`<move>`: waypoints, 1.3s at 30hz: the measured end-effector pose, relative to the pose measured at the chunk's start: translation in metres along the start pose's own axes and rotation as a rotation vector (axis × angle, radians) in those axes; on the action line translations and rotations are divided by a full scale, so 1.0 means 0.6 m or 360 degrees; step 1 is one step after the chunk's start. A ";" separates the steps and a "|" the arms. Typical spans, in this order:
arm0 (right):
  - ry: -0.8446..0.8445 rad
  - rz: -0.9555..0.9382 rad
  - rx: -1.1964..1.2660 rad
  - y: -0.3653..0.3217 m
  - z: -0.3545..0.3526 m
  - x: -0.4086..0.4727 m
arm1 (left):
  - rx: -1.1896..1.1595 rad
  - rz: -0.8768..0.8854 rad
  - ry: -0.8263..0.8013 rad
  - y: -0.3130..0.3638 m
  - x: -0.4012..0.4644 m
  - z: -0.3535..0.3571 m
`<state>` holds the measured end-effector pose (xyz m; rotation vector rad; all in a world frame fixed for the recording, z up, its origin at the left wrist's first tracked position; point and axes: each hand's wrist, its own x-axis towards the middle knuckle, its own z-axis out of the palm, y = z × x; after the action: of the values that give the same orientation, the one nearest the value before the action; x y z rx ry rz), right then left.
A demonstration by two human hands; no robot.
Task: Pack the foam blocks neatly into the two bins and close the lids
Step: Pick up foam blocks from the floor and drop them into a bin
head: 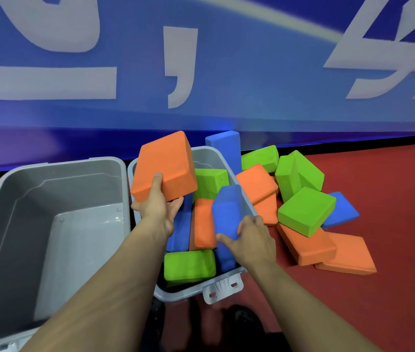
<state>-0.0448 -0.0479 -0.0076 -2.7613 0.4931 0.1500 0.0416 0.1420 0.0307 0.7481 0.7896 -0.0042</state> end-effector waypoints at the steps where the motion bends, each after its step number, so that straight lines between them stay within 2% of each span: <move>1: -0.0126 -0.0032 -0.0069 -0.006 0.002 -0.003 | 0.0016 0.0007 -0.0004 -0.003 -0.001 0.005; 3: -0.0278 -0.0036 0.0019 -0.012 0.010 -0.009 | 0.0025 0.0019 -0.0044 -0.009 -0.004 0.015; 6: -0.0339 -0.0058 0.0060 -0.007 0.005 -0.001 | 0.0013 0.0021 -0.0086 -0.018 -0.005 0.030; 8: -0.0331 -0.0049 0.0065 -0.001 -0.006 0.008 | 0.0059 -0.0007 -0.0162 -0.024 -0.005 0.043; 12: -0.0294 0.0047 0.0152 0.004 -0.015 0.011 | 0.0244 -0.0181 -0.0501 -0.030 -0.014 0.065; 15: -0.0284 0.0059 0.0207 0.006 -0.015 0.017 | 0.0431 -0.0187 -0.0568 -0.040 -0.025 0.071; 21: -0.0202 0.0067 0.0434 0.001 -0.029 0.015 | 0.0670 -0.0074 -0.0535 -0.054 -0.040 0.066; 25: -0.0002 0.0156 0.0778 0.015 -0.050 0.023 | 0.1104 0.0272 -0.0613 -0.079 -0.065 0.070; 28: 0.0083 0.0246 0.0915 0.049 -0.065 0.032 | 0.1263 0.0501 -0.0764 -0.105 -0.093 0.080; 31: 0.0116 0.0308 0.0901 0.101 -0.070 0.037 | 0.1314 0.0499 -0.0896 -0.147 -0.120 0.099; 36: 0.0059 0.0475 0.0852 0.226 -0.093 0.045 | 0.1347 0.0338 -0.1002 -0.250 -0.150 0.134; 39: 0.0008 0.0720 0.0840 0.334 -0.098 0.078 | 0.1286 0.0076 -0.0942 -0.320 -0.161 0.156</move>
<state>-0.0691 -0.2599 -0.0204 -2.1065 0.9935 0.0989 -0.0196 -0.0837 0.0197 1.4410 0.1718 -0.5053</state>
